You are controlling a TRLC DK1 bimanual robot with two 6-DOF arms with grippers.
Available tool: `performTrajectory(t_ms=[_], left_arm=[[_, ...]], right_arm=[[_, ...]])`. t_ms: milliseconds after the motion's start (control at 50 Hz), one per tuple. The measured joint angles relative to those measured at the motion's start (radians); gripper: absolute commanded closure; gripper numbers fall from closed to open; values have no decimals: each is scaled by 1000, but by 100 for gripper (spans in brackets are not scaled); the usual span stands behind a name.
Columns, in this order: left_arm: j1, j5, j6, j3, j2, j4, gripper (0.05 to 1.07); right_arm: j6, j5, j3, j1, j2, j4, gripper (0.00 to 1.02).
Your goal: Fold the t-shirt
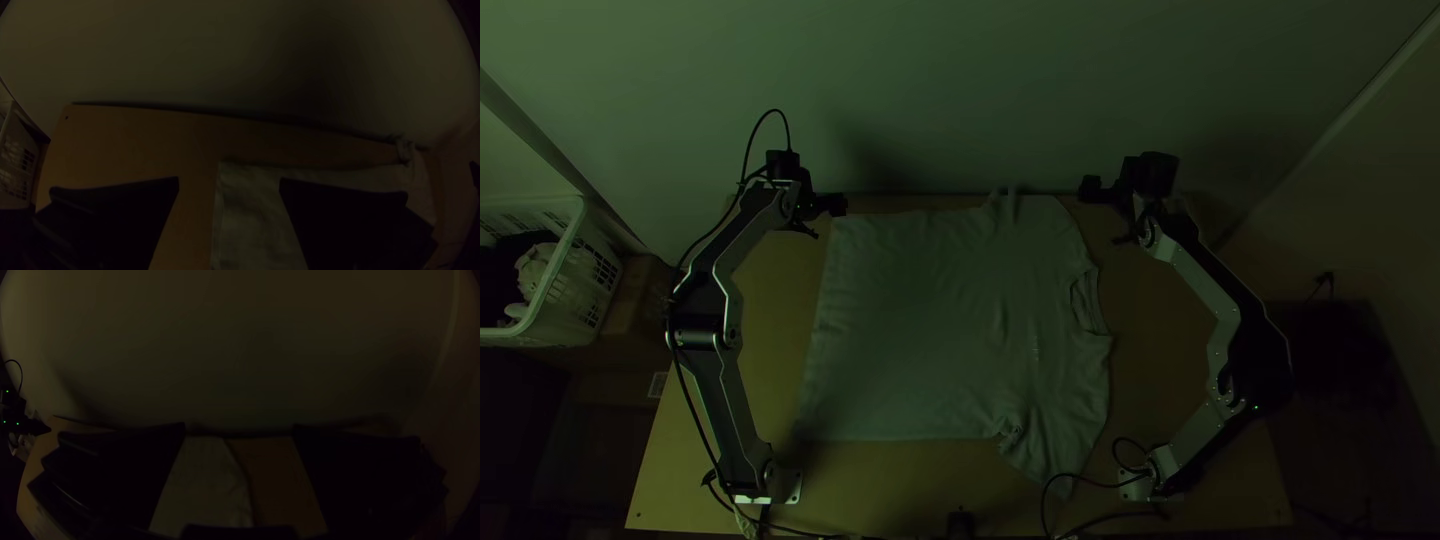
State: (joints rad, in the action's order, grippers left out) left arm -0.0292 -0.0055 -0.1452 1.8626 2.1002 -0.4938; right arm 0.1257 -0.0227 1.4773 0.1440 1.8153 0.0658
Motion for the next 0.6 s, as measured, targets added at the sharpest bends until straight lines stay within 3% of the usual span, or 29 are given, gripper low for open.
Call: performTrajectory(t_ms=[160,600], left_arm=[[-9,-5,3,26,54,-16,17],[-34,-53,15,154,205,-21,17]], right_arm=[[39,0,83,5,42,84,5],[58,0,102,3,76,101,5]])
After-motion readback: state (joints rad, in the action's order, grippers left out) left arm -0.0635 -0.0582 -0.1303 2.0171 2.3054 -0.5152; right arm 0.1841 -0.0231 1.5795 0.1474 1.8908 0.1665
